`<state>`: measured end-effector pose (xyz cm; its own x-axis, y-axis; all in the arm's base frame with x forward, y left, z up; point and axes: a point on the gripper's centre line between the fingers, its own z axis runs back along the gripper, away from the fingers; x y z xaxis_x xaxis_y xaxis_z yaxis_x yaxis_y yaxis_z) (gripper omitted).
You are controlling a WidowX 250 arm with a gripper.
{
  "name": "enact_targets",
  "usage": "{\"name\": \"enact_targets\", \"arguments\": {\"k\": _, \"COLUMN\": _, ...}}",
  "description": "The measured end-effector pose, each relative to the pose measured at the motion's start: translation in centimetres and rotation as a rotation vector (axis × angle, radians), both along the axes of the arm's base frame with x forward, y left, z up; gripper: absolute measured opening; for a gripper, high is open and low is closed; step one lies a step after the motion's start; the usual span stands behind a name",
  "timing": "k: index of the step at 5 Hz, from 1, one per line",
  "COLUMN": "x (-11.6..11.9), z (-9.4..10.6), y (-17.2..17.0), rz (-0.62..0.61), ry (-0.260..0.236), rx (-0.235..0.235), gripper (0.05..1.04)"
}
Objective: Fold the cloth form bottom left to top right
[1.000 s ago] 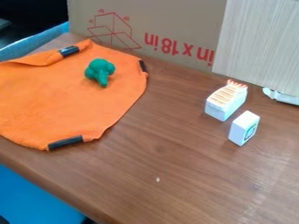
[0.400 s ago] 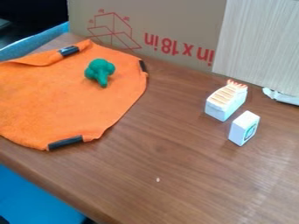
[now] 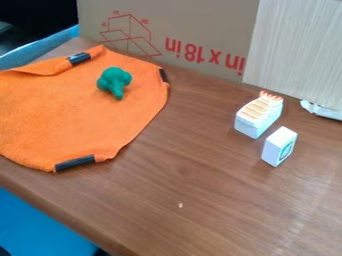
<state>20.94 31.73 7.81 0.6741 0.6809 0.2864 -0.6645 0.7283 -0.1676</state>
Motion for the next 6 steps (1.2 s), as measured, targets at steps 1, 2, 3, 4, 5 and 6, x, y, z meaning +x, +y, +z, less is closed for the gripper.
{"name": "enact_targets", "arguments": {"k": 1, "x": -0.2, "z": -0.5, "y": -0.1, "rz": -0.002, "ry": 0.001, "rx": 0.016, "gripper": 1.001}}
{"name": "enact_targets", "arguments": {"k": 2, "x": -0.2, "z": -0.7, "y": -0.1, "rz": -0.007, "ry": 0.005, "rx": 0.021, "gripper": 1.001}}
{"name": "enact_targets", "arguments": {"k": 3, "x": -0.5, "z": -1.8, "y": -0.6, "rz": -0.010, "ry": 0.006, "rx": 0.023, "gripper": 1.001}}
{"name": "enact_targets", "arguments": {"k": 4, "x": -0.7, "z": -2.2, "y": -0.4, "rz": -0.006, "ry": 0.006, "rx": 0.046, "gripper": 1.001}}
{"name": "enact_targets", "arguments": {"k": 5, "x": -0.8, "z": -2.7, "y": -0.6, "rz": -0.008, "ry": 0.003, "rx": 0.053, "gripper": 0.951}}
{"name": "enact_targets", "arguments": {"k": 6, "x": -0.7, "z": -2.6, "y": -0.5, "rz": 0.001, "ry": -0.007, "rx": 0.056, "gripper": 0.673}}
